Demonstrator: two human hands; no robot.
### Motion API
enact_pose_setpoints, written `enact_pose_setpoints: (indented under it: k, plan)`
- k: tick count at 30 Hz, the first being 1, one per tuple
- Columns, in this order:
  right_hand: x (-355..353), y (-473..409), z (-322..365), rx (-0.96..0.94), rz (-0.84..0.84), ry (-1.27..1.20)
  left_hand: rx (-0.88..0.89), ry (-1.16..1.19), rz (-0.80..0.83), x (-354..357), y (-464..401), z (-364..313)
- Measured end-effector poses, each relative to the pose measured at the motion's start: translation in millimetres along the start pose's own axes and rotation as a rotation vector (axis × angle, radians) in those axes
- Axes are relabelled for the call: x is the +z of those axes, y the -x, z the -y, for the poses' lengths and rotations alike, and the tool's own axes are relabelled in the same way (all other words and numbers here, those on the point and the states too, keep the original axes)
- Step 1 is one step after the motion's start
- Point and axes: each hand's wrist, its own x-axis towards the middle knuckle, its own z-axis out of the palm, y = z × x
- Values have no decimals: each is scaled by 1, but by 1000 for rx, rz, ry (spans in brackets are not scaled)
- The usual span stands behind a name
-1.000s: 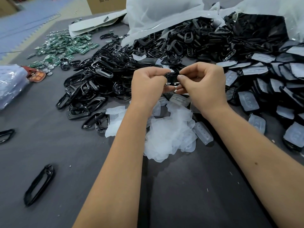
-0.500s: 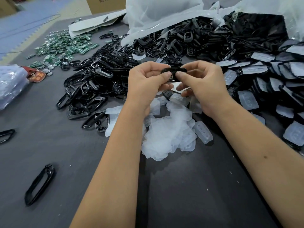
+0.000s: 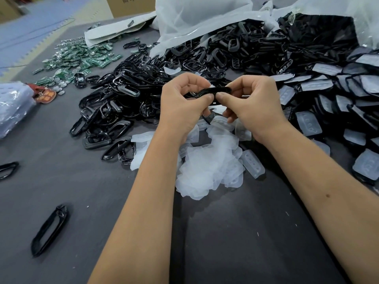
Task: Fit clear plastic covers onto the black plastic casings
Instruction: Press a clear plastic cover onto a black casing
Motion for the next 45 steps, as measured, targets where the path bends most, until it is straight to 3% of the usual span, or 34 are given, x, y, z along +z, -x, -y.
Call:
enact_pose_setpoints:
  k: [5,9,11,14,19,24,30,33,39,45]
  plan:
    - [0,0,-1,-69,-36,95,3,-17,-1,-1,-1,1]
    - [-2,-1,-4,-203,-99,321,2,-33,-46,1,-2,1]
    - [-7,-3,-5,-258,-44,522,0,-50,-112,0,-2,2]
    - [-12,-3,-2,-229,173,817,-16,-37,-227,-4,-4,4]
    - [-20,-5,4,-131,339,743,-59,16,-263,-6,-5,4]
    - [-19,-4,-1,-153,217,562,-75,7,-260,-5,-5,3]
    - [-16,-7,3,-148,405,836,-89,30,-278,-5,-5,2]
    - [-17,-6,0,-144,356,665,-95,39,-281,-5,-5,2]
    - [-16,-4,0,-81,80,-116,-105,59,-258,-6,-6,2]
    - [-10,-1,0,-54,57,-255,-105,132,-208,-6,-6,1]
